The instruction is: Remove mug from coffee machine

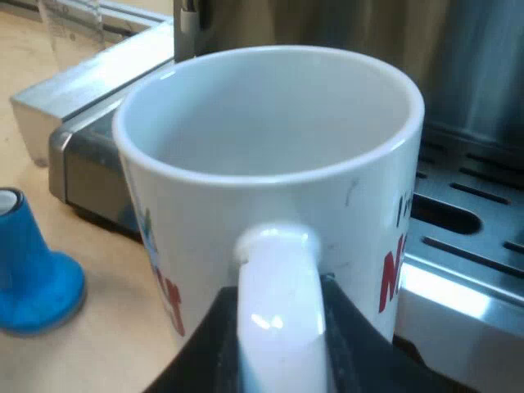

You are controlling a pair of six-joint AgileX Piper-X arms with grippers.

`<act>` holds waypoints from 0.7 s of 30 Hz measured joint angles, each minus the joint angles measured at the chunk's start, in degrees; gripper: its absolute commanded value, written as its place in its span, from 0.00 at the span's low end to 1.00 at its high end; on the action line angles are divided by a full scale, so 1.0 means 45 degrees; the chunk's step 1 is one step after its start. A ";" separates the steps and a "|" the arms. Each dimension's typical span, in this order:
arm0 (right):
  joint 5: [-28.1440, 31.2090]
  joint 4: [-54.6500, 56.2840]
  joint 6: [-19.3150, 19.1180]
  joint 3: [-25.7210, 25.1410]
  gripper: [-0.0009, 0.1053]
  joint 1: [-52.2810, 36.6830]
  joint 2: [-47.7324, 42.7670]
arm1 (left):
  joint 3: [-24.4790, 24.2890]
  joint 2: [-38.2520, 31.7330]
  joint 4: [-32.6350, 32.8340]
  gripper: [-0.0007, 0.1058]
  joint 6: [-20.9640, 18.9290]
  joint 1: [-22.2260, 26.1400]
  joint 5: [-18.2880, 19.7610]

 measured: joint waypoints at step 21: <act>0.2950 0.5712 0.1421 -0.0006 0.01 0.1095 -0.5588 | -0.0108 0.0000 -0.0026 0.75 -0.0602 -0.1803 0.1176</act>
